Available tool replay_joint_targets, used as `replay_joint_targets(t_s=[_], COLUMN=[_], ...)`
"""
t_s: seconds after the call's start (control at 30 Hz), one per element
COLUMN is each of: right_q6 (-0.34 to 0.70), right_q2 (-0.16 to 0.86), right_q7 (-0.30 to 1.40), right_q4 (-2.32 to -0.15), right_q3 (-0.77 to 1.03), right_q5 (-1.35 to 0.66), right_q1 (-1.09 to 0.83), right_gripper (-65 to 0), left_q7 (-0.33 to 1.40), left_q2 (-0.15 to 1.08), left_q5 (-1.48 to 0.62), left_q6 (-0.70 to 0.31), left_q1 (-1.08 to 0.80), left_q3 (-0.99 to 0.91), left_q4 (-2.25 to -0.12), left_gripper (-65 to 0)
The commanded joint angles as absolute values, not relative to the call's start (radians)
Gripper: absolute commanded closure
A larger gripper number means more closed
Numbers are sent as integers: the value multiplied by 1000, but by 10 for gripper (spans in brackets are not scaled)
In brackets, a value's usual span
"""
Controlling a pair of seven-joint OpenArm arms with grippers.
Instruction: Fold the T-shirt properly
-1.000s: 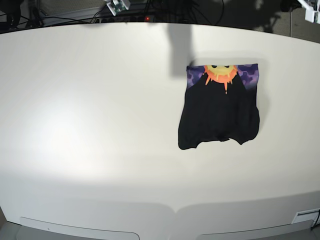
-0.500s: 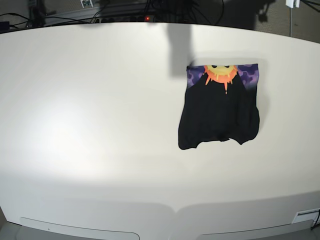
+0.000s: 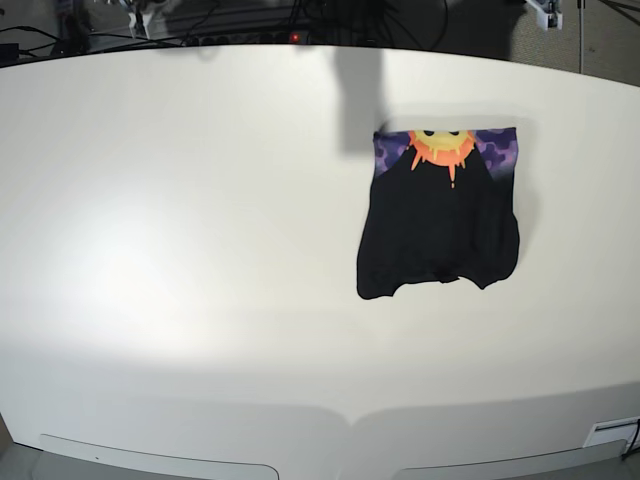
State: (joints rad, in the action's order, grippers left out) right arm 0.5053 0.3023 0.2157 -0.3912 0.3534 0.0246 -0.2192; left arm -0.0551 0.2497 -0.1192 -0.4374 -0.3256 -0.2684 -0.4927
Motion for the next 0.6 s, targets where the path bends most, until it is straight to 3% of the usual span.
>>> replay_joint_targets(t_s=[0.0,0.57], right_q6=[513,505], right_q2=[308,246], right_q7=[213,157], right_q4=[-392,-392], right_q3=[355,124], right_q5=[27,23], right_q1=[-213,-180], right_gripper=[0,0], left_q7=[-72,-101], left_q2=[255,214], left_q5=[-119,-78], left_q6=[-427,-408], left_q1=[-326,-280], left_q3=[-271,-271], left_q4=[-496,-471], left_gripper=[-106,-106])
